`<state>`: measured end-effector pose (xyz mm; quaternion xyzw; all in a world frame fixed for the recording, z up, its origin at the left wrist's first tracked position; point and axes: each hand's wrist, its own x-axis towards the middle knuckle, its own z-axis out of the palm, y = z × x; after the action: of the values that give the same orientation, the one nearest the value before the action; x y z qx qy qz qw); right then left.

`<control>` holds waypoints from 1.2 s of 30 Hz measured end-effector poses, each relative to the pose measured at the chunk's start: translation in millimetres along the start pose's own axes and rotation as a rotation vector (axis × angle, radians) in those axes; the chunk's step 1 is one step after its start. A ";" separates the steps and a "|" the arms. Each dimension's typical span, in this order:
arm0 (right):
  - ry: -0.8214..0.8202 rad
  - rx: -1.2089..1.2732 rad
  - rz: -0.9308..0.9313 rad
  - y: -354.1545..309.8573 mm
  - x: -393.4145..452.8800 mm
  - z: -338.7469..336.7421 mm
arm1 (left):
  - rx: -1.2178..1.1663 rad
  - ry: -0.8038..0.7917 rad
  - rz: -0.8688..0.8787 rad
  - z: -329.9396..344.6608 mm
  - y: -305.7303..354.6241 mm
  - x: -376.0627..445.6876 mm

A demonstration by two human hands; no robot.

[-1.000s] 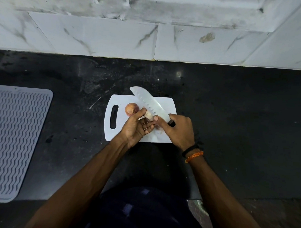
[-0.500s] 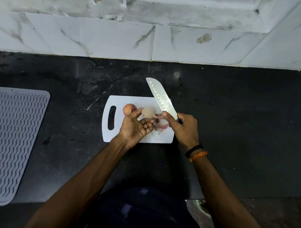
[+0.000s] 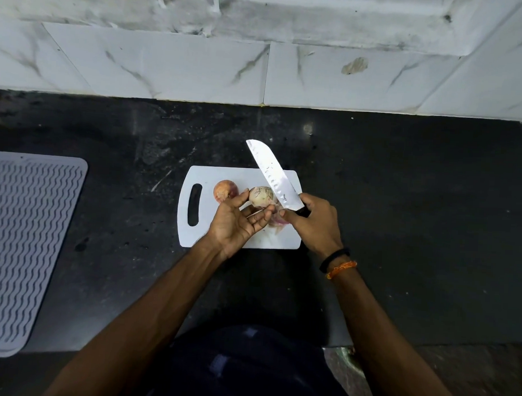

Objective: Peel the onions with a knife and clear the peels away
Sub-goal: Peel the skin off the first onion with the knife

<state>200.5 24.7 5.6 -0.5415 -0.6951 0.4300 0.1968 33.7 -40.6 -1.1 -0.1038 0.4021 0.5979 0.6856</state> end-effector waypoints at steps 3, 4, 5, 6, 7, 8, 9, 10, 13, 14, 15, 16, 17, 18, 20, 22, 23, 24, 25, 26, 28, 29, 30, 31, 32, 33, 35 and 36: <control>-0.012 0.013 -0.013 -5.8 0.7 3.1 | 0.021 0.020 -0.013 -1.9 -1.5 1.7; -0.014 0.021 -0.003 -7.2 1.1 3.9 | 0.021 0.029 -0.015 -3.0 -1.8 2.2; -0.012 0.020 0.008 -7.5 1.9 4.8 | 0.019 0.034 -0.013 -3.8 -1.9 2.8; -0.011 0.015 0.015 -7.9 2.2 5.7 | 0.019 0.033 -0.004 -4.4 -1.9 3.1; -0.013 0.014 0.019 -7.9 2.6 6.7 | 0.020 0.027 0.009 -4.6 -2.0 3.0; -0.013 0.018 0.012 -8.0 2.5 7.6 | 0.024 0.018 0.024 -4.6 -2.4 2.6; -0.010 0.025 -0.001 -8.0 2.4 8.6 | 0.028 0.008 0.038 -4.6 -2.8 2.1; -0.008 0.037 -0.013 -9.1 2.3 9.3 | 0.031 0.000 0.050 -3.8 -3.3 1.5; 0.009 0.074 -0.030 -12.9 1.9 11.6 | 0.035 -0.017 0.066 -2.2 -4.2 1.0; 0.022 0.072 -0.034 -13.5 1.8 12.5 | 0.040 -0.016 0.068 -1.7 -4.2 1.1; 0.035 0.067 -0.038 -13.9 1.6 13.3 | 0.050 -0.017 0.071 -1.1 -4.0 0.9; 0.047 0.059 -0.044 -14.3 1.7 14.2 | 0.063 -0.017 0.077 -0.6 -3.5 0.5; 0.058 0.047 -0.052 -14.3 1.9 15.0 | 0.071 -0.018 0.081 -0.1 -3.1 0.2; 0.067 0.034 -0.061 -14.3 1.7 15.5 | 0.071 -0.021 0.081 0.3 -2.8 -0.3; 0.081 0.016 -0.077 -16.0 0.7 15.1 | 0.088 -0.044 0.090 0.3 -2.5 -0.8; 0.082 0.030 -0.087 -18.1 -0.4 14.0 | 0.162 -0.080 0.123 -1.5 -3.8 0.7; 0.077 0.039 -0.089 -18.7 -0.8 13.8 | 0.187 -0.087 0.139 -2.8 -4.6 1.9; 0.072 0.043 -0.092 -19.3 -1.2 13.5 | 0.198 -0.081 0.146 -3.8 -5.3 3.2; 0.069 0.041 -0.093 -19.6 -1.3 13.3 | 0.199 -0.072 0.147 -4.7 -5.6 3.9; 0.070 0.036 -0.092 -19.5 -0.9 12.9 | 0.196 -0.066 0.146 -5.4 -5.8 4.4; 0.089 0.036 -0.075 -19.0 0.8 10.6 | 0.188 -0.065 0.138 -6.4 -5.5 4.1; 0.108 0.043 -0.064 -18.9 2.0 8.5 | 0.181 -0.067 0.132 -7.3 -4.9 3.9; 0.129 0.047 -0.052 -18.4 3.5 6.2 | 0.172 -0.073 0.124 -8.2 -4.4 3.1; 0.151 0.048 -0.043 -17.7 5.2 3.6 | 0.163 -0.080 0.114 -9.4 -3.9 2.7; 0.171 0.047 -0.036 -17.0 6.9 0.9 | 0.156 -0.089 0.102 -10.4 -3.3 2.1; 0.185 0.048 -0.029 -15.8 8.8 -1.1 | 0.149 -0.099 0.090 -11.5 -2.4 1.6; 0.197 0.050 -0.011 -14.2 11.5 -4.3 | 0.145 -0.111 0.065 -13.5 -1.0 0.5; 0.204 0.043 -0.005 -13.0 12.7 -5.3 | 0.150 -0.117 0.058 -14.4 -0.4 0.3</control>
<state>192.5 37.9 16.7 -0.5763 -0.6635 0.3868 0.2792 27.9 -49.5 -10.9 -0.0055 0.4079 0.5908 0.6961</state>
